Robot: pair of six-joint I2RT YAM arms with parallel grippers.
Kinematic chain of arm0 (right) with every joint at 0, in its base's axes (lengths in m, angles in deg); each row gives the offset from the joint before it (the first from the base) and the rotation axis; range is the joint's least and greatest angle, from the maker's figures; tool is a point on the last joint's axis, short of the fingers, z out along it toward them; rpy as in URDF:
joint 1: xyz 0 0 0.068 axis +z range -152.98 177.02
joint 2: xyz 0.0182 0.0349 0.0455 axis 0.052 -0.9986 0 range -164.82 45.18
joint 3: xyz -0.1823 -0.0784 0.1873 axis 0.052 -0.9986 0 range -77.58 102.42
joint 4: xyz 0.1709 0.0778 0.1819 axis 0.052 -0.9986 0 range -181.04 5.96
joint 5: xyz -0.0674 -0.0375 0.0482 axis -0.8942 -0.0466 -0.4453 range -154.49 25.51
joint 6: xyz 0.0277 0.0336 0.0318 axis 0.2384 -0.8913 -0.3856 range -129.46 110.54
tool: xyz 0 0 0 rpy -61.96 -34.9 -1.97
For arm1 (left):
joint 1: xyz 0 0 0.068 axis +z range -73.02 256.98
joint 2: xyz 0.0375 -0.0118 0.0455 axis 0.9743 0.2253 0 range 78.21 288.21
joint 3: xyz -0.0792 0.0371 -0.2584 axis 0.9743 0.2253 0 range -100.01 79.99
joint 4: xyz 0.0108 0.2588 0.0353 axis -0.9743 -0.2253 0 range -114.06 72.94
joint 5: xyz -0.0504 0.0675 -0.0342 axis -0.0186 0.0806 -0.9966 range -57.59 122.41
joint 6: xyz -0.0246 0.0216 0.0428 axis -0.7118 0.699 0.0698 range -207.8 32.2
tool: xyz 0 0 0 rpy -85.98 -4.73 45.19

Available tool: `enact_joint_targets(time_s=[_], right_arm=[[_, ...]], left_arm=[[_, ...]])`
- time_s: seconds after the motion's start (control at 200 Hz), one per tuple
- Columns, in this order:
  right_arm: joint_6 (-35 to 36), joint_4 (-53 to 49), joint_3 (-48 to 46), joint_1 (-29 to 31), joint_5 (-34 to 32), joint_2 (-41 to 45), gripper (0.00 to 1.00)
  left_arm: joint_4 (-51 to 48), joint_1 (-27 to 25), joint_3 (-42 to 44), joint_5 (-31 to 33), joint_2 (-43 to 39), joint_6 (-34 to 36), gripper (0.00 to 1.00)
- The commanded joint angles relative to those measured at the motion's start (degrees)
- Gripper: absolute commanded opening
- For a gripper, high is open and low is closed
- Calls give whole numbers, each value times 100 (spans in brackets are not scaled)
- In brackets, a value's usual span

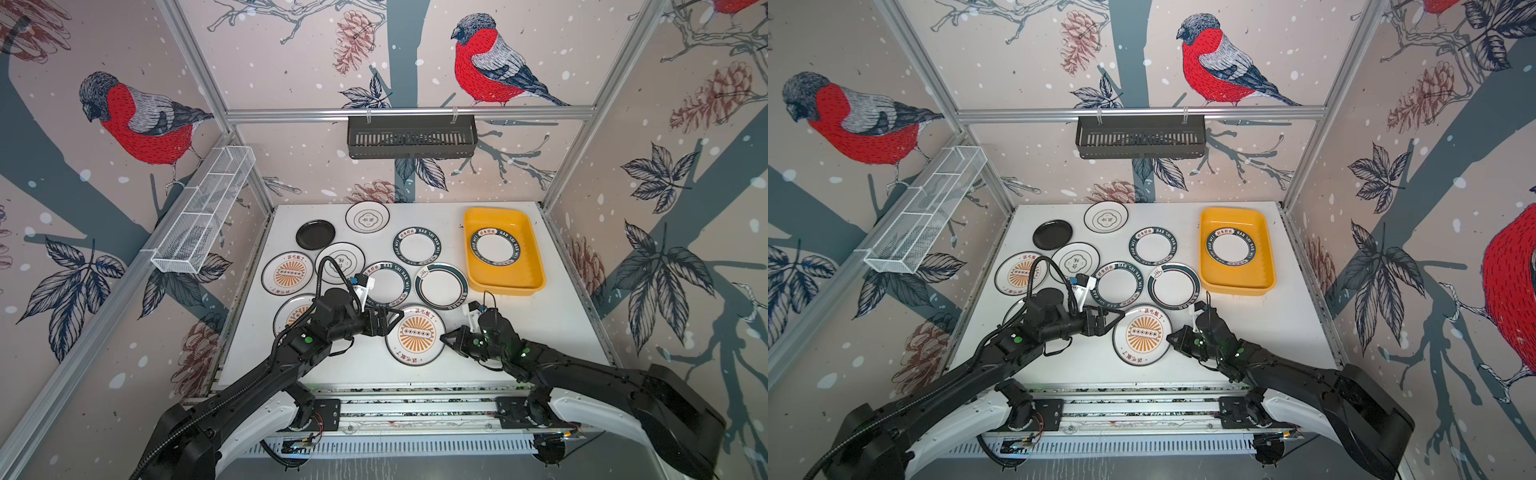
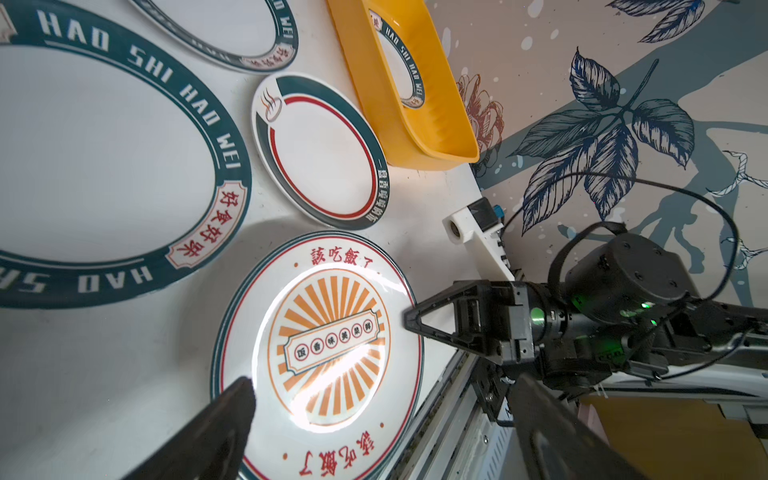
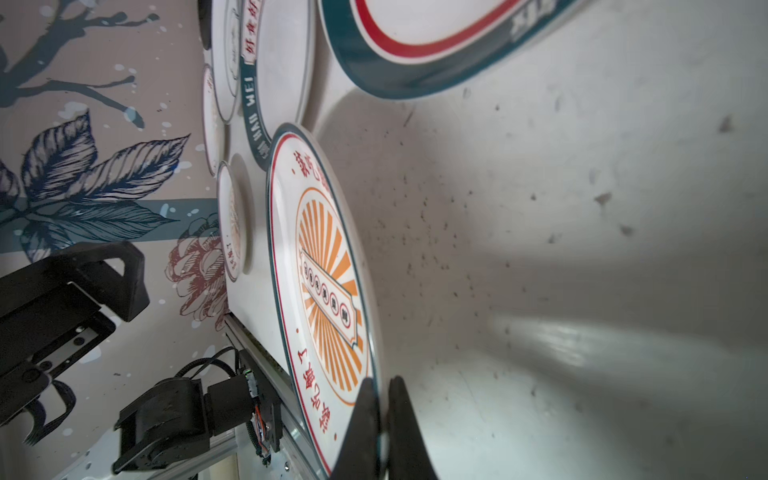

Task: Place the plates into the plastic bin on the countertop
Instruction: 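Grip the sunburst plate rim with the right gripper and tilt it upright, then carry the sunburst plate to the bin with the right gripper while the left draws back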

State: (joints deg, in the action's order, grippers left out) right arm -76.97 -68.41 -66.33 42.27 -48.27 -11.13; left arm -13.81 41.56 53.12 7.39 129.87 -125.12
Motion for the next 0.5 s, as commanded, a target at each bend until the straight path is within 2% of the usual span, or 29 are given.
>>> enact_joint_targets(time_s=[0.0, 0.155, 0.28, 0.495], right_arm=[[-114, -367, 128, -9, -240, 500, 2], [-73, -1054, 493, -47, -637, 1218, 1], [-83, -1234, 696, -148, -871, 1607, 1], [292, -1762, 1520, -766, -975, 1668, 1]], left_arm=[[-314, -32, -378, 394, 133, 416, 96], [-396, -313, -888, 905, 456, 734, 96], [-219, -543, -1173, 1201, 736, 901, 96], [503, -560, -1492, 1135, 1016, 914, 96]])
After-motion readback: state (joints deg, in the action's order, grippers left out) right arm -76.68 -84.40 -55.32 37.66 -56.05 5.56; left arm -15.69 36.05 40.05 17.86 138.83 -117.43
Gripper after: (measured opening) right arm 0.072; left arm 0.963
